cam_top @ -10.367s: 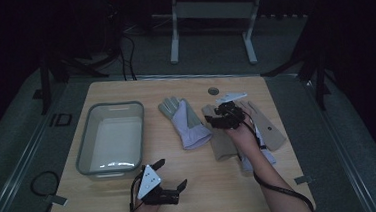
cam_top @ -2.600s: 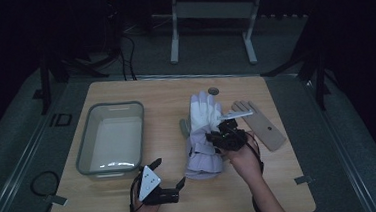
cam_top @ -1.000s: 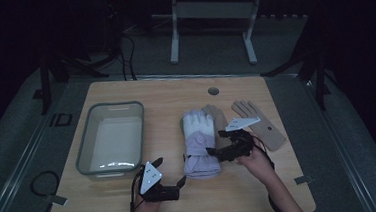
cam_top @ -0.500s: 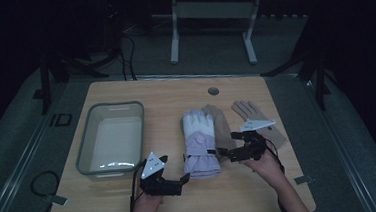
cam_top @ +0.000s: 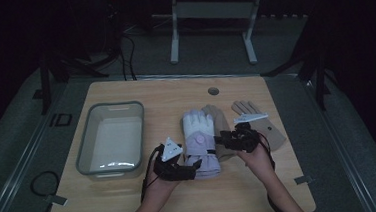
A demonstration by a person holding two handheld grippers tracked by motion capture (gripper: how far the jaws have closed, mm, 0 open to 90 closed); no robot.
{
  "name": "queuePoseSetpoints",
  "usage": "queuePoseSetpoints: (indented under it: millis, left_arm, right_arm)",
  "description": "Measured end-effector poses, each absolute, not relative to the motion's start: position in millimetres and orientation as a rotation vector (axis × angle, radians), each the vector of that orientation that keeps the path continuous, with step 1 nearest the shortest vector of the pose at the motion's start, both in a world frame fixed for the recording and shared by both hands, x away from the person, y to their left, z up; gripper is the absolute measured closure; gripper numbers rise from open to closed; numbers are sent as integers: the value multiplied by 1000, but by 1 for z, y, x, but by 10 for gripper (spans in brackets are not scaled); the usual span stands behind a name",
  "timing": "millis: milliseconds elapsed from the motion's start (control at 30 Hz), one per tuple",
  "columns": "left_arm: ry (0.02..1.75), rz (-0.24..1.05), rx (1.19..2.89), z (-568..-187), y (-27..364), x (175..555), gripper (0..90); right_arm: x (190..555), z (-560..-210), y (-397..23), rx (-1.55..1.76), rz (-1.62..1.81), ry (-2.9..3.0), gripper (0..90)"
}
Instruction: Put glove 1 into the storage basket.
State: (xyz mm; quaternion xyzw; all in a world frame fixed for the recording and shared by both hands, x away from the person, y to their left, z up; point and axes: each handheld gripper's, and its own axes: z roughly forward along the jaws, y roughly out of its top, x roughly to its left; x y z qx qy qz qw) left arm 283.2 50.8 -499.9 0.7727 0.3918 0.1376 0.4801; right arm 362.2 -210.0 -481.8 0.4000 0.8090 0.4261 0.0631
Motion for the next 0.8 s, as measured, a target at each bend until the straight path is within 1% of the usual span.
queuePoseSetpoints:
  millis: [33, 67, 100, 200, 267, 367, 433, 567, 667, 733, 800]
  left_arm:
    - [972, 333, 1890, -501, 50, 285, 167]
    - [991, 327, 1895, -503, 50, 286, 183]
    - [1016, 318, 1902, -506, 50, 288, 195]
    - [1089, 273, 1940, -518, 51, 291, 195]
    - [1116, 236, 1964, -526, 52, 292, 195]
    - [1134, 227, 1970, -532, 54, 291, 196]
    - [1162, 189, 1964, -539, 59, 291, 203]
    - [1172, 162, 1976, -543, 65, 289, 205]
    - [1189, 148, 1993, -548, 70, 288, 209]
    - [1200, 117, 1988, -551, 73, 288, 217]
    - [1199, 85, 1985, -555, 75, 290, 226]
  right_arm:
    - [367, -486, -208, 1255, 1292, 2449, 514]
    - [368, -487, -207, 1267, 1283, 2450, 500]
    - [369, -488, -206, 1280, 1284, 2448, 498]
    - [371, -495, -201, 1312, 1261, 2467, 489]
    - [372, -504, -197, 1326, 1211, 2501, 494]
    - [372, -512, -193, 1336, 1157, 2518, 515]
    - [375, -525, -187, 1398, 1114, 2545, 525]
    - [372, -529, -176, 1390, 1126, 2577, 544]
    - [370, -531, -167, 1387, 1101, 2592, 538]
    - [371, -534, -165, 1406, 1102, 2602, 509]
    - [373, -537, -165, 1437, 1112, 2615, 504]
